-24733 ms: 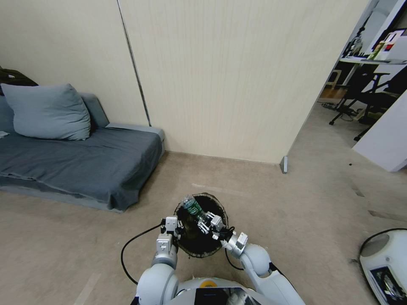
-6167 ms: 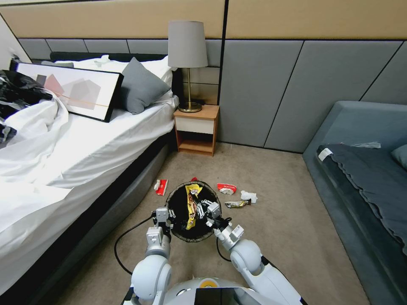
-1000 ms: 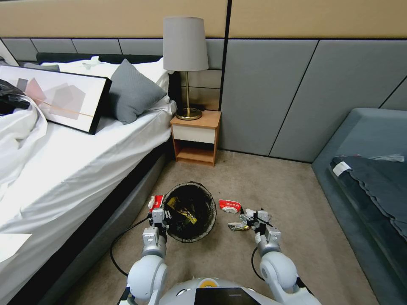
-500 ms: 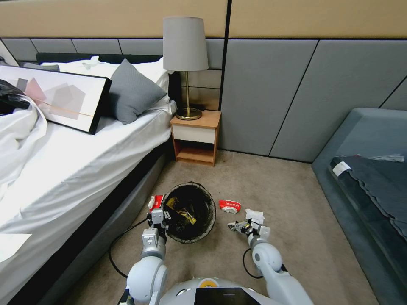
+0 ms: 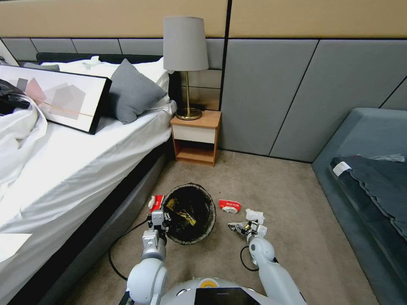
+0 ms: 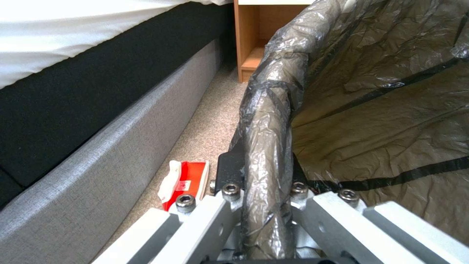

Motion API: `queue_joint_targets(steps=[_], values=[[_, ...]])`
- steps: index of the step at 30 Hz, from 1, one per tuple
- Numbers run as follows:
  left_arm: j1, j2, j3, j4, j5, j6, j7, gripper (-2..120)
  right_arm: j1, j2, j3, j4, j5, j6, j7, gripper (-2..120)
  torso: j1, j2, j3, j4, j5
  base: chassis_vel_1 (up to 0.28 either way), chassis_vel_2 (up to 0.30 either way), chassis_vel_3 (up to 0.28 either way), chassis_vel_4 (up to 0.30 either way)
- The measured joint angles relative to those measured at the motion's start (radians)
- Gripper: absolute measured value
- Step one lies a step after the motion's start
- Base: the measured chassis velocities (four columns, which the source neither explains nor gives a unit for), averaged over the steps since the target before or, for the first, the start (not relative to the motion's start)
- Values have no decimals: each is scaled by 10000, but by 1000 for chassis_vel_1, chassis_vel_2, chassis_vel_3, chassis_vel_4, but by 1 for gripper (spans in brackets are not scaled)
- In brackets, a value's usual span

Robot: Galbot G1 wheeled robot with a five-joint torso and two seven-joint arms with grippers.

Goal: Pick up the trash bin, then pick up the garbage from the floor and place it into the trash bin.

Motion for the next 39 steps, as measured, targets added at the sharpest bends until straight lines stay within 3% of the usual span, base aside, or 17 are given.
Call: queue_joint_targets(steps=[9, 23, 27, 33, 34, 35, 37, 39], values=[[3, -24, 5, 73, 25, -15, -5, 1, 185, 97, -4, -322, -115, 221, -332, 100, 0, 0, 0, 0, 0, 0, 0, 0, 0], [42, 18, -26, 27, 26, -17, -16, 1, 803, 202, 346, -1936, -618, 875, -1108, 99, -1, 0, 0, 0, 0, 0, 0, 0, 0], [114, 19, -29, -1, 46, -17, -25, 1, 1220, 187, 441, -2759, -759, 1122, -1325, 84, -1, 1, -1, 0, -9, 0, 0, 0, 0], [112, 12, -29, -14, 59, -17, -27, 1, 1286, 174, 466, -2929, -861, 1238, -1407, 67, -2, 1, -2, -8, -11, 0, 0, 0, 0], [104, 4, -17, -14, 64, -18, -27, 1, 1291, 175, 468, -2970, -911, 1278, -1417, 61, -2, 1, -2, -6, -9, 0, 0, 0, 0], [86, -3, -4, 0, 68, -17, -27, 1, 1292, 176, 471, -3050, -994, 1360, -1462, 45, -2, 1, -2, -7, -10, 0, 0, 0, 0], [82, 0, -5, 5, 68, -17, -27, 1, 1294, 177, 475, -3086, -1033, 1393, -1498, 42, -1, 1, -2, -2, -7, 0, 0, 0, 0], [72, 8, -21, 12, 67, -18, -29, 1, 1268, 174, 481, -3122, -1101, 1448, -1537, 30, -2, 0, -2, -2, -8, 0, 0, 0, 0]])
